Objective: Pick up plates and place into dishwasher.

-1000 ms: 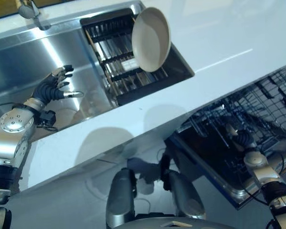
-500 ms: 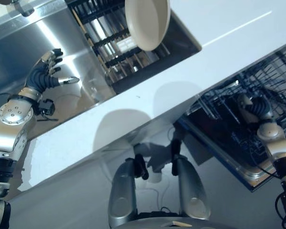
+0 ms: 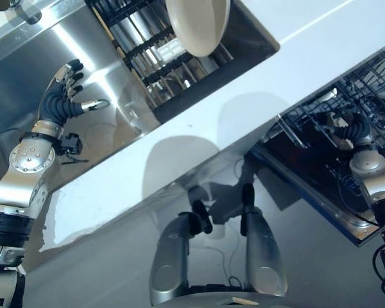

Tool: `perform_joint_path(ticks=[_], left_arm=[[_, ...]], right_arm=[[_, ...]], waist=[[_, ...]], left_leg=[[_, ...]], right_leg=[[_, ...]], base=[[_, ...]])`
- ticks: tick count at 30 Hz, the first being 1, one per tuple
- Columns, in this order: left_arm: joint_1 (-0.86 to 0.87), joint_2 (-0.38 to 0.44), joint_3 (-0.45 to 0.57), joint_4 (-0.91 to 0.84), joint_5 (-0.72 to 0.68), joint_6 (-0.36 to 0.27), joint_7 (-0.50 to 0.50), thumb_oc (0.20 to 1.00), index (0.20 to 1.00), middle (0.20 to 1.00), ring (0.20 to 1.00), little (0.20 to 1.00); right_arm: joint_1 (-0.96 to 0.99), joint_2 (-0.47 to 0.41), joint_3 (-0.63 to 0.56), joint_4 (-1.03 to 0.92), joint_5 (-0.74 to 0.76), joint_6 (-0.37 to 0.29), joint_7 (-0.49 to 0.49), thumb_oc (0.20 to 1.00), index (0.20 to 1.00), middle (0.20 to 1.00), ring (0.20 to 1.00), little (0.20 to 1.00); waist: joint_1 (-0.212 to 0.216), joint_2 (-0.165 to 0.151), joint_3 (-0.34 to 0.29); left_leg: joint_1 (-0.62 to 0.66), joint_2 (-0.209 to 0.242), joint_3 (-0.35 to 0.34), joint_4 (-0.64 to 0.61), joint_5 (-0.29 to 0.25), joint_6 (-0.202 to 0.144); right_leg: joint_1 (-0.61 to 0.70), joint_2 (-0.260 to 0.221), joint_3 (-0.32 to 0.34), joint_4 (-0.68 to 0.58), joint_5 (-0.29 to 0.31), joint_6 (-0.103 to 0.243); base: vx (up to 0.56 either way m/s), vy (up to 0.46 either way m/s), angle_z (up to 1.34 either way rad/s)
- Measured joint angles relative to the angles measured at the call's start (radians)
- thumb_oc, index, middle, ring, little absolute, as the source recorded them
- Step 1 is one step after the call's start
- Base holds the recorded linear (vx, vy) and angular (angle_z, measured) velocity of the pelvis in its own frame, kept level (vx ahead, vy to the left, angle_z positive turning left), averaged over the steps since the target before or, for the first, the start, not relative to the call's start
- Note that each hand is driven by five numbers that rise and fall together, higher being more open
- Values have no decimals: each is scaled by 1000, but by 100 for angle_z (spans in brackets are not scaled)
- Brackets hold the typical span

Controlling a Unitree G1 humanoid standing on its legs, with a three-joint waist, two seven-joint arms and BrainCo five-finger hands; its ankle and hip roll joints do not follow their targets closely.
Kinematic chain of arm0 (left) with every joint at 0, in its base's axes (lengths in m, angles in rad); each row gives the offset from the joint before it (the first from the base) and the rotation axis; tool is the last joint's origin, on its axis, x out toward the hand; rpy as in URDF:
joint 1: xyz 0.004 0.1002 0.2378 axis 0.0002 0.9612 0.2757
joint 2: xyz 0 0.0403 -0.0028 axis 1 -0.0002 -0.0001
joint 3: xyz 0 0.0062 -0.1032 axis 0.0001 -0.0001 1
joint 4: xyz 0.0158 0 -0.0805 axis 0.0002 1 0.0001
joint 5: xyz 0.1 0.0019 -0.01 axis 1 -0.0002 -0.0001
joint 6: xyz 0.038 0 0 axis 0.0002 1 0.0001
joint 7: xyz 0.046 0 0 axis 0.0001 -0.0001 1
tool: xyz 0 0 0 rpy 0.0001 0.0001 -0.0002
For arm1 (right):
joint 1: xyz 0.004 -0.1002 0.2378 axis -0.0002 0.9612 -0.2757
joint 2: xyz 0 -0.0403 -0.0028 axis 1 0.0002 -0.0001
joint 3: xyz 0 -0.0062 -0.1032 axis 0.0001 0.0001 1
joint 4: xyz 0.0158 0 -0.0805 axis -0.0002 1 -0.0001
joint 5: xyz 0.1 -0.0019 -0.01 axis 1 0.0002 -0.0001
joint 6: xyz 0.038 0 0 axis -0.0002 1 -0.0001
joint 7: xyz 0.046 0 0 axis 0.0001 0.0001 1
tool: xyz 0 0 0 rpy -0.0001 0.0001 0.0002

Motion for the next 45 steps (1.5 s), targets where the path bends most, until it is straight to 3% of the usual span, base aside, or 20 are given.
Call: perform_joint_path(ticks=[4,10,16,20,26,36,38,45], left_arm=[[41,-7,33,1,0,0,-6,1000,1000,1000,1000,1000],[106,-44,84,24,9,-10,-32,1000,1000,1000,1000,1000],[185,-145,156,23,42,-28,-78,1000,1000,1000,1000,1000],[259,-229,202,-1,60,-37,-119,1000,1000,1000,1000,1000],[374,-362,216,-16,81,-38,-185,1000,1000,1000,1000,1000],[458,-425,231,-15,82,-37,-229,1000,1000,1000,1000,1000],[467,-429,231,-15,82,-38,-226,1000,1000,1000,1000,1000],[471,-472,225,-15,104,-62,-181,1000,1000,1000,1000,1000]], right_arm=[[56,11,-50,-13,-3,1,-12,1000,1000,1000,1000,1000],[164,17,-169,-38,-66,52,-70,1000,1000,1000,1000,1000],[361,53,-322,-191,-160,79,-119,1000,1000,1000,1000,1000],[491,123,-431,-349,-224,81,-132,1000,1000,1000,1000,1000],[623,177,-494,-447,-307,80,-115,1000,1000,1000,1000,1000],[697,196,-524,-481,-335,77,-99,1000,1000,1000,1000,1000],[697,206,-548,-532,-335,56,-121,1000,1000,1000,1000,1000],[699,220,-556,-746,-307,-137,-174,1000,1000,1000,1000,1000]], waist=[[0,-25,14],[-1,-43,24],[-32,-49,24],[-52,-50,16],[-60,-59,-99],[-63,-103,-219],[-63,-98,-231],[-62,-84,-293]], left_leg=[[64,-1,-2,-17,0,10],[165,5,-17,-44,-5,4],[286,-1,-13,-88,-24,-6],[368,-12,-7,-137,-26,-13],[477,-41,-13,-243,-3,-32],[590,-60,-40,-371,39,-50],[598,-62,-41,-382,43,-50],[598,-80,-65,-443,82,-50]], right_leg=[[63,3,-5,-19,27,13],[165,24,-10,-59,27,3],[276,32,4,-97,23,8],[351,35,6,-130,20,11],[425,40,22,-170,15,16],[511,46,11,-197,-3,9],[515,45,11,-198,-3,9],[512,37,1,-216,-1,10]], base=[[0,0,0],[60,29,-8],[124,81,-15],[164,112,-4],[118,87,-13],[52,87,2],[8,124,3],[-8,145,10]])
